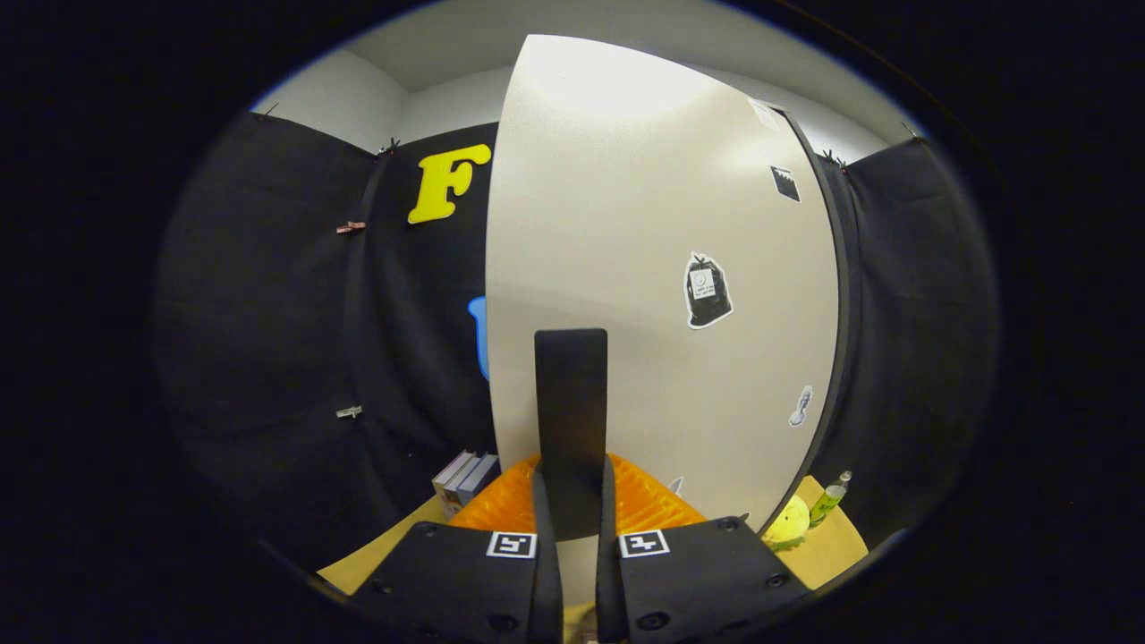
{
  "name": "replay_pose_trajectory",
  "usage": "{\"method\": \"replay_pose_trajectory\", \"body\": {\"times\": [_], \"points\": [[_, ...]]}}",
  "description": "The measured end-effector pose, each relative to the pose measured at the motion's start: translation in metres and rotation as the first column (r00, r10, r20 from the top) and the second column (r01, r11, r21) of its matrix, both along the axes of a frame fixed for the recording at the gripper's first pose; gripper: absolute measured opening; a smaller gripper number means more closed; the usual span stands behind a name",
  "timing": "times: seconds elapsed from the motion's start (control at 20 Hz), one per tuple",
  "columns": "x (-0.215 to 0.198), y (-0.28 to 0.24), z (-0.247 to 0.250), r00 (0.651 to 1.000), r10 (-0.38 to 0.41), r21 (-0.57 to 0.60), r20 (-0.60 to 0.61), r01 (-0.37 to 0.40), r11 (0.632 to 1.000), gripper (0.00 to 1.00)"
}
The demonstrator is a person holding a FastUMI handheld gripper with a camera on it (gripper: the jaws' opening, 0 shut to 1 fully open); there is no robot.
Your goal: Open the shoe cabinet door, grab the shoes and put them into the shoe cabinet, then close the shoe cabinet door.
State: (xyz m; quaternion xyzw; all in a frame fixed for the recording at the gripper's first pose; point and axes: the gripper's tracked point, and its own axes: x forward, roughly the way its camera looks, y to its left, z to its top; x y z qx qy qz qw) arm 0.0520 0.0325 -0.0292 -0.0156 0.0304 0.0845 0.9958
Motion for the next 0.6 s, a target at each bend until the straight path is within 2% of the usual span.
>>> {"method": "replay_pose_trajectory", "body": {"times": [0.2,0.6], "points": [[-0.031,-0.024,0.002,0.999,0.051,-0.005,-0.014,-0.051,0.999,0.18],[-0.077,-0.081,0.006,0.994,0.105,-0.009,-0.016,-0.105,0.994,0.18]]}}
